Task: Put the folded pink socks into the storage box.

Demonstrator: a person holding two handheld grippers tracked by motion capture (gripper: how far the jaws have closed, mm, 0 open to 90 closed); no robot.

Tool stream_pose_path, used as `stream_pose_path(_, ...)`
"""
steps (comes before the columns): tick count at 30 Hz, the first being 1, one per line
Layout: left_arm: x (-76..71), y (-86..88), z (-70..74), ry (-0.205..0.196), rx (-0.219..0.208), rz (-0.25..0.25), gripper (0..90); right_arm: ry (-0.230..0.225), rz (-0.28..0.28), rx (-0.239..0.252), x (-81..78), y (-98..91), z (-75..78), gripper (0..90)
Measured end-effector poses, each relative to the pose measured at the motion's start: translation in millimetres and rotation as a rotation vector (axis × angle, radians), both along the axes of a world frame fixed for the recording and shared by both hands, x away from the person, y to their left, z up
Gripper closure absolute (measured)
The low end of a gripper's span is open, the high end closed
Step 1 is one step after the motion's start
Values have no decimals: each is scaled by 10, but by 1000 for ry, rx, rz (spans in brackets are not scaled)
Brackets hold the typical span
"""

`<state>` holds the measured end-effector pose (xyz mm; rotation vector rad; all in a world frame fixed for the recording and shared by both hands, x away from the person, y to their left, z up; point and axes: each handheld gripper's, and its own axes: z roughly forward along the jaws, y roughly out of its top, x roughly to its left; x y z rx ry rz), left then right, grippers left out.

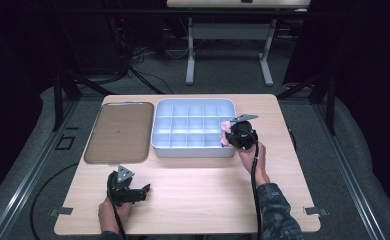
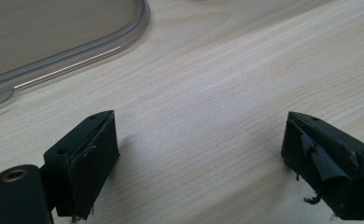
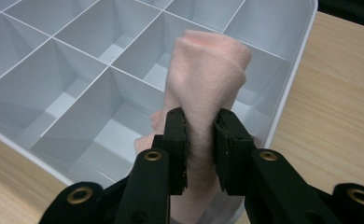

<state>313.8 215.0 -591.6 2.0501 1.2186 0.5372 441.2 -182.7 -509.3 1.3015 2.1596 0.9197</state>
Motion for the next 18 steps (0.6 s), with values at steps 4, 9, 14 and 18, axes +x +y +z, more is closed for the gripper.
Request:
stream_pose_path(4,-1,-1,0,1,-1,2,107,13,3,-23,7,14,-12,757)
stream_pose_path(9,0,0,0,0,0,-1,107,30,12,-57,-3,43,-12,757)
stream_pose_path(14,0,0,0,0,1,-1,107,62,16,-80,1,52,-32,758)
stream_pose_path(18,0,0,0,0,0,-1,107,78,19,-77,4,48,-45,758)
